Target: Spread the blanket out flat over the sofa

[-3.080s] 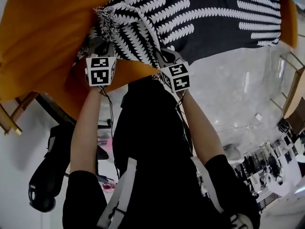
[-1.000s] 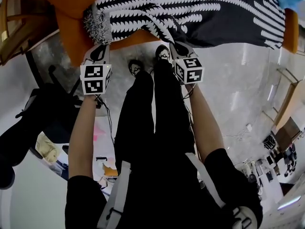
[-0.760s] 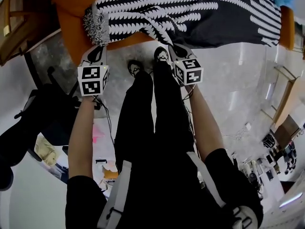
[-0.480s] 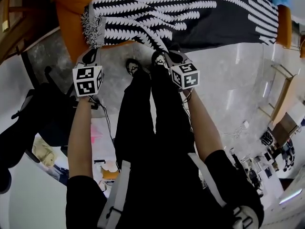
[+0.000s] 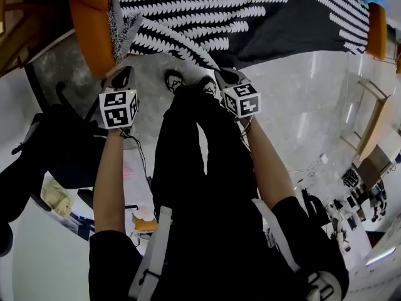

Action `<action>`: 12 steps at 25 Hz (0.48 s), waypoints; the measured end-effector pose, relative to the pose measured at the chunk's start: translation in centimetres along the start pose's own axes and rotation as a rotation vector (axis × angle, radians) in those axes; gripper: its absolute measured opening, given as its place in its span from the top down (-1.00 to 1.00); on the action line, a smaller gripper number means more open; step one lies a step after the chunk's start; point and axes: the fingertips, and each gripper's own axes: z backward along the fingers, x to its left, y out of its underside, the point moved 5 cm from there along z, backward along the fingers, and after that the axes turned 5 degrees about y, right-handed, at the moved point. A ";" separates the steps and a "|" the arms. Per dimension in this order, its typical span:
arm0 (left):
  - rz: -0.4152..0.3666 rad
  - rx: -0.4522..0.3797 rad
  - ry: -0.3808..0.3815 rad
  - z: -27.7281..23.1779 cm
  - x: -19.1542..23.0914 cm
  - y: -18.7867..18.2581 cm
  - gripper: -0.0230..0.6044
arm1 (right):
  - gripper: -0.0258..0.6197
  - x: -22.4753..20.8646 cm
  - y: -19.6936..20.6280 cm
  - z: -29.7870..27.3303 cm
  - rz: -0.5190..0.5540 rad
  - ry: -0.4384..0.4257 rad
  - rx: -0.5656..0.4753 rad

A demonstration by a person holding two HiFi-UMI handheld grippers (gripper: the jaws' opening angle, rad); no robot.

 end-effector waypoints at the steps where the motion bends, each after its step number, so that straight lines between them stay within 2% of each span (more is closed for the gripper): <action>1: 0.012 0.015 0.010 -0.4 -0.5 0.3 0.83 | 0.86 0.0 0.0 0.0 0.004 -0.004 -0.002; 3: 0.055 0.030 0.062 -1.4 -2.0 0.5 0.82 | 0.86 -0.1 0.0 0.1 0.011 -0.011 -0.006; 5: 0.133 0.019 0.131 -2.8 -3.2 -0.2 0.79 | 0.86 -0.2 0.0 0.1 0.026 -0.014 -0.011; 6: 0.183 0.007 0.163 -3.7 -3.7 -0.8 0.67 | 0.86 -0.2 0.0 0.0 0.035 -0.015 -0.014; 8: 0.269 -0.018 0.215 -5.5 -4.8 -2.3 0.31 | 0.86 -0.1 0.3 -0.2 0.049 -0.018 -0.019; 12: 0.307 -0.029 0.275 -8.9 -7.3 -5.7 0.11 | 0.86 0.1 0.8 -0.2 0.058 -0.018 -0.038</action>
